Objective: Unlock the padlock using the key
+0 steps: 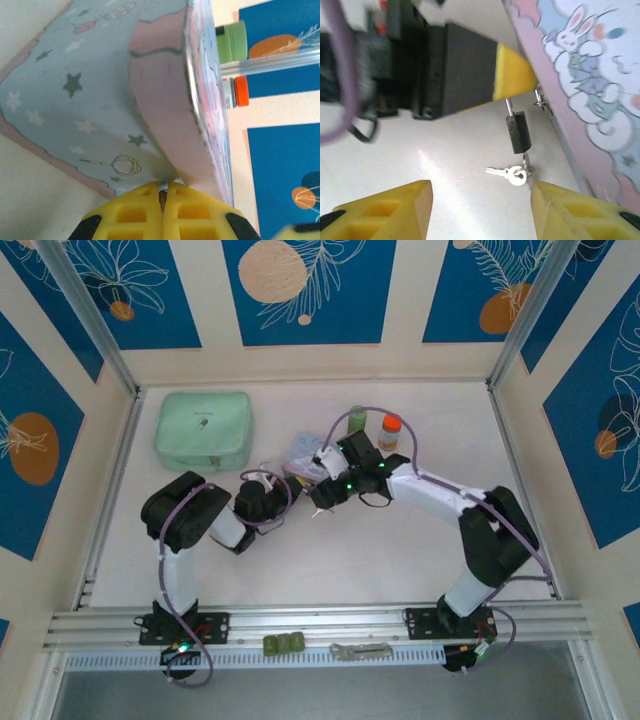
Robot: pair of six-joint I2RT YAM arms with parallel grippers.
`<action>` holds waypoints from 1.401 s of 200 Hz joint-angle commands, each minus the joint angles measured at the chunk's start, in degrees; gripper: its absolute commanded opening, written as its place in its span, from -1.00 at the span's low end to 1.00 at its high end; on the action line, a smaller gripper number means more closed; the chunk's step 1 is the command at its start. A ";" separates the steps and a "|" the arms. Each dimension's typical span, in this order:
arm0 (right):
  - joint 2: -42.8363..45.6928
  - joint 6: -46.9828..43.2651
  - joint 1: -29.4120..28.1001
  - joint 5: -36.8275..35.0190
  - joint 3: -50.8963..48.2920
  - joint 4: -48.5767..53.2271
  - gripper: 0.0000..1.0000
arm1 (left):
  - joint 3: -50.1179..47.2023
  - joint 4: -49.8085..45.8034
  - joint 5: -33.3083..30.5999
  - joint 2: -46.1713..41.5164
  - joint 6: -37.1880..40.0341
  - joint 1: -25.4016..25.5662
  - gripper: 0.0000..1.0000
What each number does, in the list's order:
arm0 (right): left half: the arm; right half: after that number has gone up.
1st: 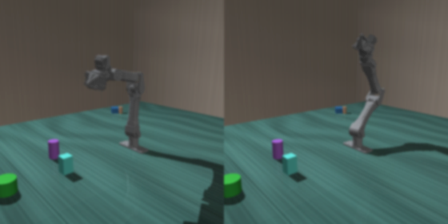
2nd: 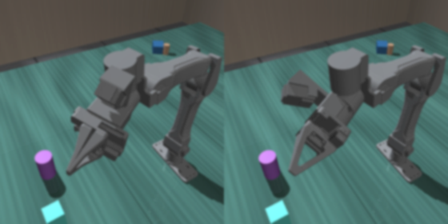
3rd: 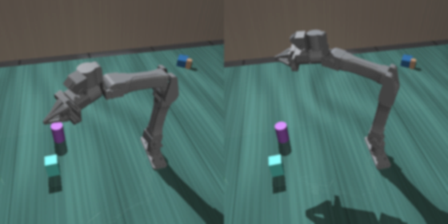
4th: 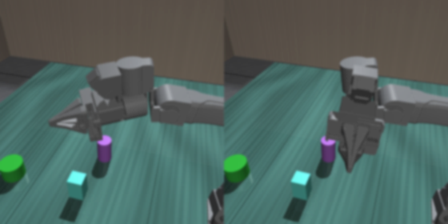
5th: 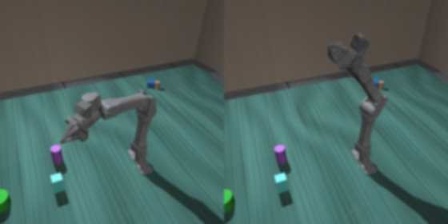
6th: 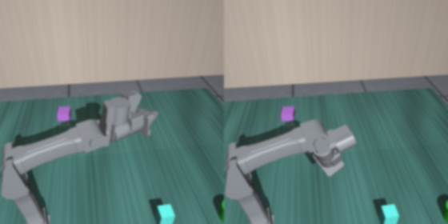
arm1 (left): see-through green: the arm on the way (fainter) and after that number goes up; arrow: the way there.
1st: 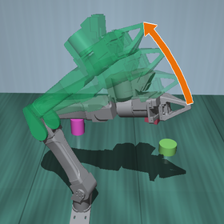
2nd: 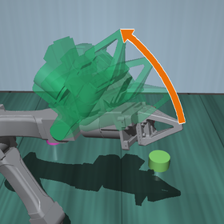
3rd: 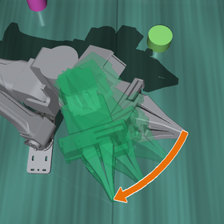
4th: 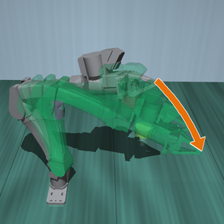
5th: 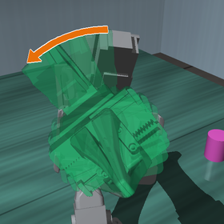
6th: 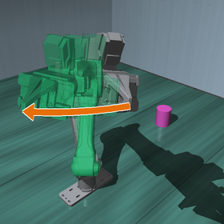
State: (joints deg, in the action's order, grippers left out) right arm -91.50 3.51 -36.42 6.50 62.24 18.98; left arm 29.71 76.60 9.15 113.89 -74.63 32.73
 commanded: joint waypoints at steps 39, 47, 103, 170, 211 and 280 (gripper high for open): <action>-1.87 27.75 3.23 -18.04 5.02 6.23 0.32 | -2.38 4.04 -10.80 -1.23 2.65 2.16 -1.00; -3.61 29.99 3.61 -19.89 6.31 6.80 0.32 | -2.39 4.02 -11.12 -0.99 2.28 2.16 -1.00; -6.89 33.47 3.80 -24.99 9.33 6.86 0.33 | -4.57 3.96 -11.93 -3.36 2.45 2.29 -1.00; 1.26 30.11 4.62 -26.98 2.96 6.29 0.51 | -14.39 -3.09 -6.04 -11.12 0.88 2.16 -1.00; 6.24 30.17 4.69 -29.64 -2.65 4.92 0.54 | -15.27 -17.02 -5.85 -15.87 3.06 2.16 -0.96; 13.05 29.54 8.38 -32.11 -10.99 0.93 0.55 | -11.49 -32.75 -11.66 -21.87 7.92 2.07 -0.46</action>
State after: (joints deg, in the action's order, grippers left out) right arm -81.54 33.58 -30.04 -23.94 53.45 22.61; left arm 17.41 52.38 1.15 94.11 -69.45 34.52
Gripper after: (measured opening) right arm 0.774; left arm 0.201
